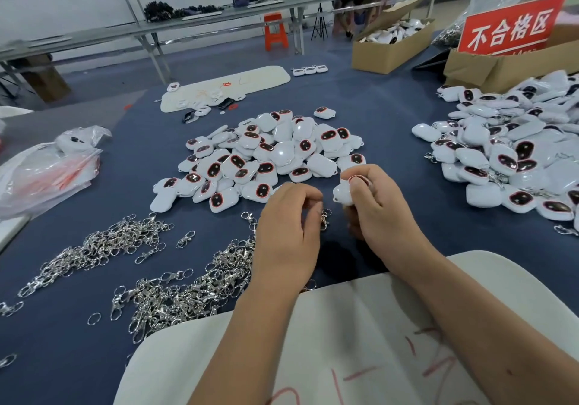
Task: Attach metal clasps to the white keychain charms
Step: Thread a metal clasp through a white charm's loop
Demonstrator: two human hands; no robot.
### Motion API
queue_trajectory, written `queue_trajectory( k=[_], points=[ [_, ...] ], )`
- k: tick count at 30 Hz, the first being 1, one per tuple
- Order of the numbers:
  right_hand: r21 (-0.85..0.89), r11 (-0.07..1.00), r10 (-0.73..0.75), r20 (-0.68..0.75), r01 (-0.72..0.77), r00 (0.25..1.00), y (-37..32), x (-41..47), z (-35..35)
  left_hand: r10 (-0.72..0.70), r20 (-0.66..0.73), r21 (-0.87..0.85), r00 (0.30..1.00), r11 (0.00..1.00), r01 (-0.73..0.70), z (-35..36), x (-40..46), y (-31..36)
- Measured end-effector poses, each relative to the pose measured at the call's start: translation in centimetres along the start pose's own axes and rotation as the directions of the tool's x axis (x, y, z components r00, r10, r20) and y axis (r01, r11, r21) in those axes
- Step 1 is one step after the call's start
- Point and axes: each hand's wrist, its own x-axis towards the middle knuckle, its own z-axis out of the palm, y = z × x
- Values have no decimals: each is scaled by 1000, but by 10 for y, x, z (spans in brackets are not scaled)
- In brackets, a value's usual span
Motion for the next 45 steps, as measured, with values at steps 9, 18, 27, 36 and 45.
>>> queue_trajectory(
  k=[9, 18, 27, 36, 45],
  points=[
    [-54, 999, -9, -146, 2, 989, 1, 0, -3, -144, 179, 340, 973, 937, 76, 4, -2, 2],
    [-424, 888, -186, 27, 180, 982, 4, -1, 1, -194, 80, 25, 978, 981, 193, 2, 1, 3],
    [-81, 986, -128, 161, 143, 978, -4, -2, -7, -120, -73, -153, 990, 982, 108, 2, 1, 5],
    [-95, 991, -73, 229, 97, 971, -4, -2, -9, -104, -109, -180, 989, 980, 83, 1, 2, 5],
    [-86, 993, -62, 202, 81, 977, -4, -2, -12, -72, -106, -59, 992, 996, 66, 0, 2, 4]
  ],
)
